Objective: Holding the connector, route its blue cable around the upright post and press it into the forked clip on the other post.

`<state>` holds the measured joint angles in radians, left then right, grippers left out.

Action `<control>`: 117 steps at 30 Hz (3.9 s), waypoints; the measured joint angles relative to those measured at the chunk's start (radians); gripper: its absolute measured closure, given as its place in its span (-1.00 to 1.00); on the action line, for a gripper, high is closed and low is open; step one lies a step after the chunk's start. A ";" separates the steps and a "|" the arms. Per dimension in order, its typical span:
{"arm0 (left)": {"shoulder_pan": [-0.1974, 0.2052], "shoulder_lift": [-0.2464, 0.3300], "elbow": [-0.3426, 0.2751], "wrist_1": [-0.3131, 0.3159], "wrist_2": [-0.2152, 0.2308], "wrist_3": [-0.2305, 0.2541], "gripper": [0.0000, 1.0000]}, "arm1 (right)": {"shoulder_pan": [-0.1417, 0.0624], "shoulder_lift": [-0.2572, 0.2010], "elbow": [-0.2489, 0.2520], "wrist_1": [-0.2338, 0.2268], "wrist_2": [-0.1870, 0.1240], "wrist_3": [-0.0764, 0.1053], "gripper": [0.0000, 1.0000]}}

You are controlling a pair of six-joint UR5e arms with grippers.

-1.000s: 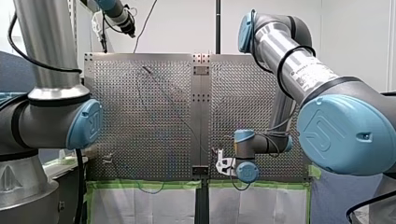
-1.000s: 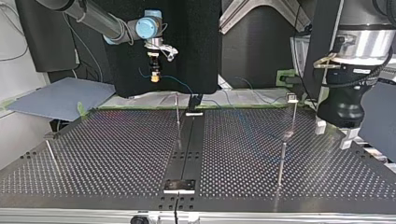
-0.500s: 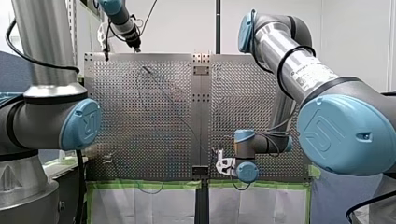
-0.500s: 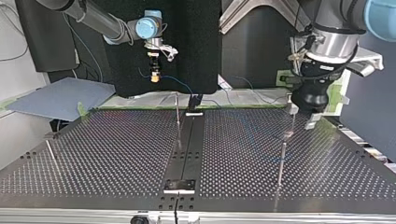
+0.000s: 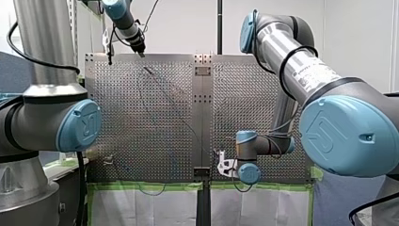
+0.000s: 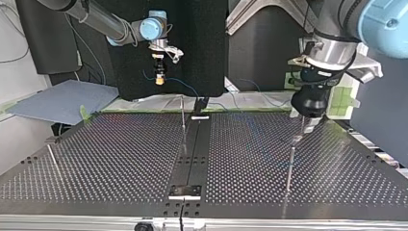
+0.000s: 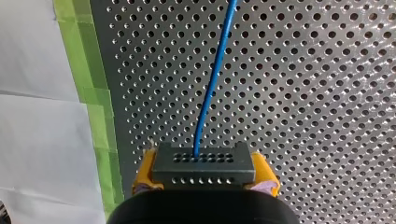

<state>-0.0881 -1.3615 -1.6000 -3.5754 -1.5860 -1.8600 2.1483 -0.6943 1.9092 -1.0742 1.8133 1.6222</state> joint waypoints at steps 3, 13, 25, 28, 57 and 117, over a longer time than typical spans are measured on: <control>-0.004 -0.022 0.000 0.016 -0.010 0.015 -1.00 | 0.000 0.000 0.000 -0.003 0.000 0.002 1.00; -0.010 -0.039 -0.001 0.023 -0.062 0.008 -1.00 | 0.000 0.000 0.000 -0.005 0.000 0.004 1.00; -0.010 -0.039 -0.002 0.000 -0.157 0.003 -1.00 | 0.000 0.000 0.000 -0.002 0.000 0.001 1.00; -0.010 -0.039 -0.002 -0.003 -0.181 0.003 -1.00 | 0.000 0.000 0.000 -0.001 0.000 0.000 1.00; -0.001 -0.040 -0.039 0.022 -0.302 0.022 -1.00 | 0.000 0.000 0.000 0.000 -0.003 -0.002 1.00; -0.273 -0.305 -0.018 0.555 -0.409 0.448 -1.00 | -0.005 0.000 -0.024 0.057 -0.003 0.003 1.00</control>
<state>-0.3614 -1.6663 -1.6180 -3.0206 -1.9945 -1.4119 2.1431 -0.6943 1.8849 -1.0175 1.8102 1.6256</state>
